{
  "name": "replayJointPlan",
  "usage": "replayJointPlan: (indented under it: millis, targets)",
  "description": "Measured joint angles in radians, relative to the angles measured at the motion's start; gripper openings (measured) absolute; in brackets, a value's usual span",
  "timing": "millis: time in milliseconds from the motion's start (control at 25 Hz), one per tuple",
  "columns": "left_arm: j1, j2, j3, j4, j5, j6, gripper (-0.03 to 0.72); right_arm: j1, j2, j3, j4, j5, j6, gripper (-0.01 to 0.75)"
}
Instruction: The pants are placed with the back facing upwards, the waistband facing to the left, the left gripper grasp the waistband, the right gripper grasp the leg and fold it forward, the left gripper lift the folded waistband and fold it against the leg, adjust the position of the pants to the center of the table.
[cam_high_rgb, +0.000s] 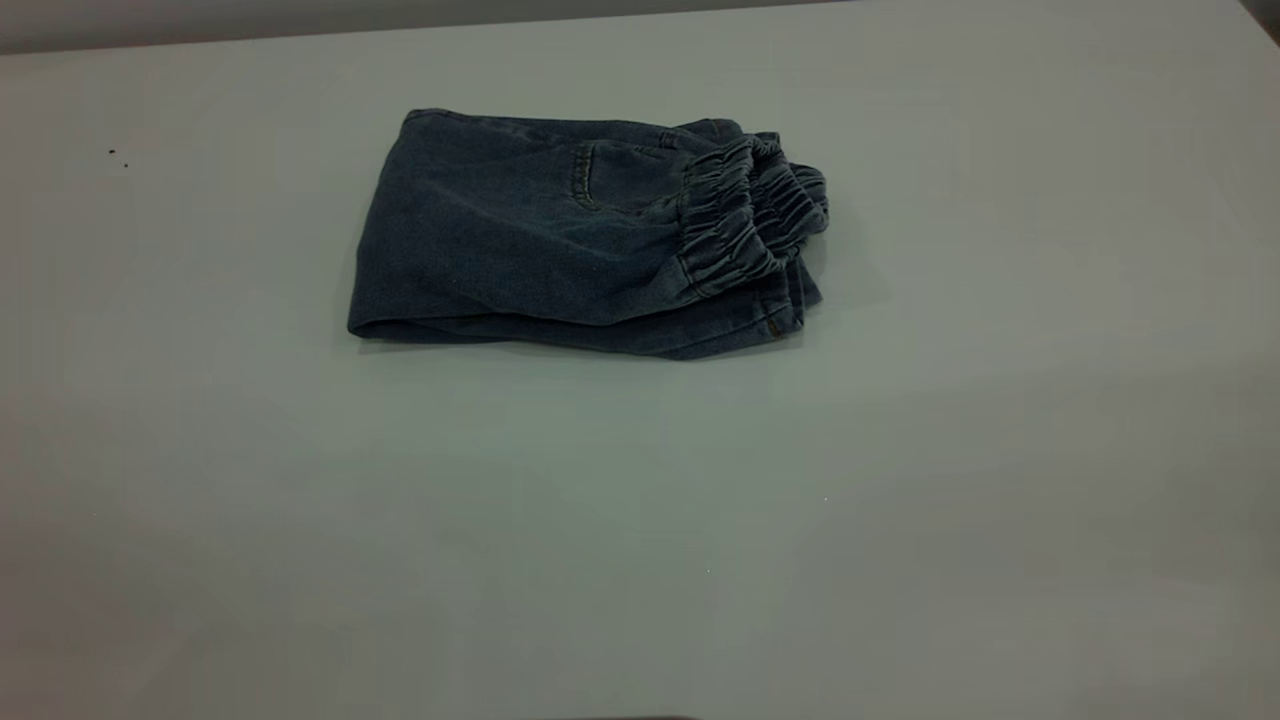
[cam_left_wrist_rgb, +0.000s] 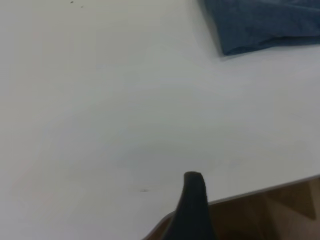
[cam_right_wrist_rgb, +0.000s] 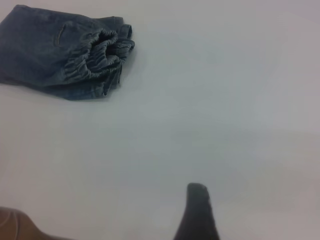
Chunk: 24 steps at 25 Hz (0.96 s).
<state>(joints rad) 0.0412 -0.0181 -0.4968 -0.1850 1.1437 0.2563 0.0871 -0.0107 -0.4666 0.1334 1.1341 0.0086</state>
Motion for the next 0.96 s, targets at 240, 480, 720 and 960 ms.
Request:
replayJointPlan:
  millis: [240,480,720,960]
  targets:
    - [-0.014,0.0,0.0,0.0,0.0,0.0,0.575,0.0,0.0,0.0,0.0,0.0,0.0,0.475]
    - [-0.015,0.0,0.0,0.0,0.0,0.0,0.575,0.0,0.0,0.0,0.0,0.0,0.0,0.475]
    - [-0.015,0.0,0.0,0.0,0.0,0.0,0.574,0.0,0.0,0.0,0.0,0.0,0.001,0.475]
    - [-0.015,0.0,0.0,0.0,0.0,0.0,0.574,0.0,0.0,0.0,0.001,0.0,0.0,0.475]
